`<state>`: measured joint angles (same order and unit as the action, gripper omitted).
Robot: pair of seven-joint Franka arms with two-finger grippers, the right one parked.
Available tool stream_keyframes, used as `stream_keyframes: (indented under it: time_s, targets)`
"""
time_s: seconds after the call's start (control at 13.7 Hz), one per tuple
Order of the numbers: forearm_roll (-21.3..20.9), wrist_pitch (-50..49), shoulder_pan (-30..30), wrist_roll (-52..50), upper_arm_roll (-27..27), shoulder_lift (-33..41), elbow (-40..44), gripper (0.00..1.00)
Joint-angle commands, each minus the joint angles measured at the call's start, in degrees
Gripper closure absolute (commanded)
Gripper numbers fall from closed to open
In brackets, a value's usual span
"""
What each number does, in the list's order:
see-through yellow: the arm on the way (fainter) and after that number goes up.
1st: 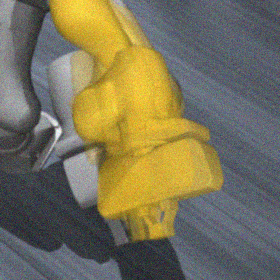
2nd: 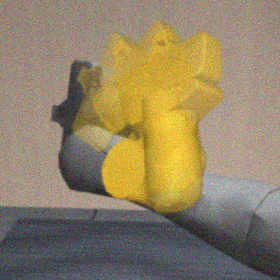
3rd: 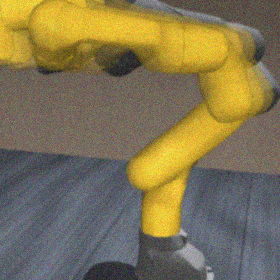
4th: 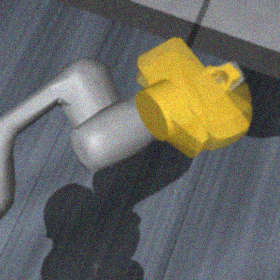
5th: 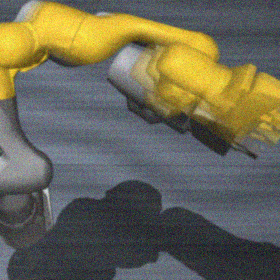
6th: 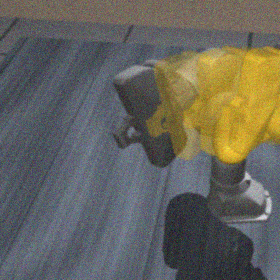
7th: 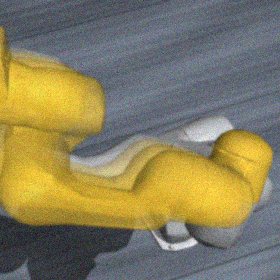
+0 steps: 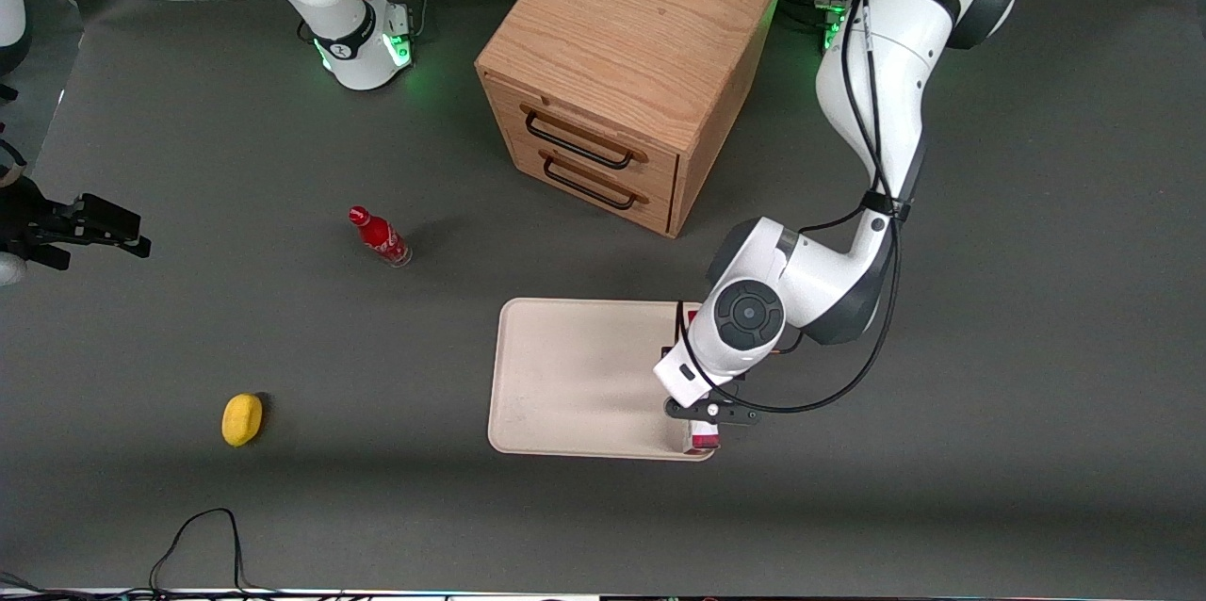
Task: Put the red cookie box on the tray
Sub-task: 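Lower the cookie box onto the white tray and open the left gripper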
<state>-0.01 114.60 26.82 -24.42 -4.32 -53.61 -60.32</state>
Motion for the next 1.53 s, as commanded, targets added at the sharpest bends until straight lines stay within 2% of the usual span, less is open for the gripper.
stream_keyframes:
  time_s: [0.0, 0.07, 0.8, 1.02, 1.24, 1.46]
  targets:
    - [-0.9, 0.6, 0.5, 0.7, 0.5, 0.1, -0.6, 0.13]
    - [-0.9, 0.9, 0.5, 0.7, 0.5, 0.2, -0.8, 0.0]
    - [-1.0, -0.4, -0.8, 1.0, 0.6, 2.3, -0.9, 0.0]
    - [-0.5, -3.8, -3.2, 2.7, 0.6, 10.9, -8.0, 0.0]
    - [1.9, -2.3, -8.5, 5.3, 0.5, 26.0, -24.9, 0.0]
    - [1.9, -8.3, -14.1, 12.1, 0.6, 36.2, -32.5, 0.0]
